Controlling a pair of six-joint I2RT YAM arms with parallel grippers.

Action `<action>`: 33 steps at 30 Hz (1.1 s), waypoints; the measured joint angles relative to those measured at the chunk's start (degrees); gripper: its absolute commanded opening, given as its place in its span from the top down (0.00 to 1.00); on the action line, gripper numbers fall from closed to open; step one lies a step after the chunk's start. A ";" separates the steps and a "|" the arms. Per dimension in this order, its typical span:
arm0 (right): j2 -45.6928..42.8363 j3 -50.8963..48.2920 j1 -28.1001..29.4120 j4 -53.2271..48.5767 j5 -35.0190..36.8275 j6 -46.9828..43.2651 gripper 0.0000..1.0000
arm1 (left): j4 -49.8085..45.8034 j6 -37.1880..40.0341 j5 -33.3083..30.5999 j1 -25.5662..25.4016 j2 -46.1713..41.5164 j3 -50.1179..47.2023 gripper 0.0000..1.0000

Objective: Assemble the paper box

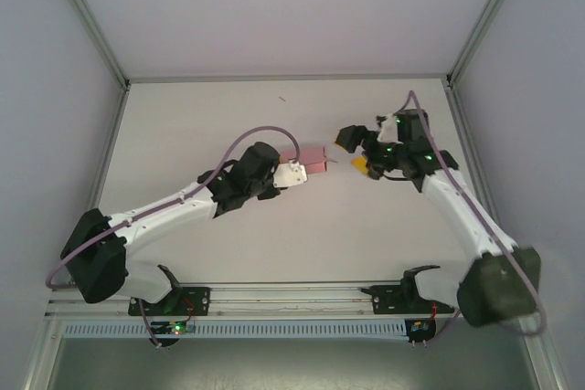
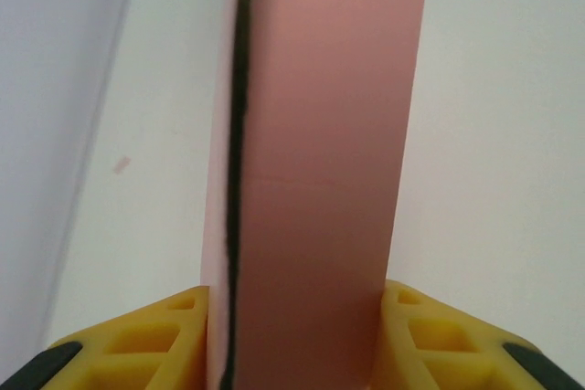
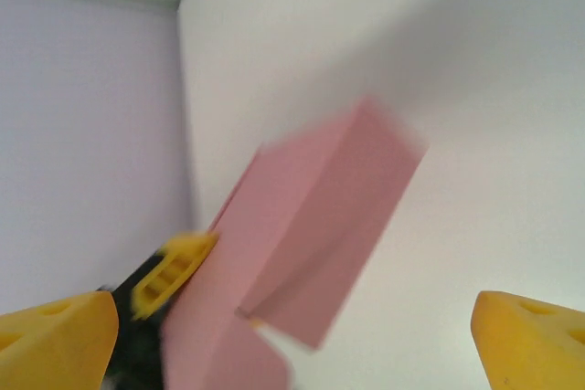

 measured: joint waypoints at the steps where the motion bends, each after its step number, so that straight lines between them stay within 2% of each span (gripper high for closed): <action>1: -3.58 -0.92 -0.09 1.07 4.81 -3.78 0.02 | -2.32 -0.92 2.19 1.05 -0.20 0.59 0.76; 4: -16.31 -8.57 -0.37 9.20 16.22 -11.67 0.02 | -10.16 -3.54 8.39 3.63 0.48 3.67 0.75; 6: -23.56 -15.93 -0.48 16.24 18.23 -16.04 0.02 | -15.34 -4.87 12.92 4.83 2.45 6.91 0.75; 8: -25.97 -19.54 -0.42 19.37 16.02 -19.89 0.02 | -19.23 -5.62 16.33 5.66 5.25 9.97 0.75; 13: -19.85 -16.55 1.03 17.88 5.29 -28.94 0.17 | -28.96 -5.53 21.68 6.91 14.75 17.40 0.75; 18: -13.25 -12.15 6.10 13.64 -0.37 -36.00 0.22 | -34.91 -4.57 24.96 7.54 19.28 19.85 0.72; 24: -4.42 -8.63 16.44 6.08 3.72 -44.28 0.29 | -37.92 -3.15 27.58 8.68 21.09 21.64 0.72; 26: -1.36 -6.86 17.53 4.00 5.75 -45.83 0.33 | -38.53 -2.73 28.11 8.90 21.22 21.73 0.72; 31: 4.92 -3.04 18.12 0.02 9.09 -49.11 0.52 | -38.93 -2.51 28.68 9.01 21.81 22.18 0.72; 33: 6.60 -2.27 18.75 -1.44 9.70 -50.14 0.53 | -39.15 -2.51 28.85 9.01 22.16 22.58 0.72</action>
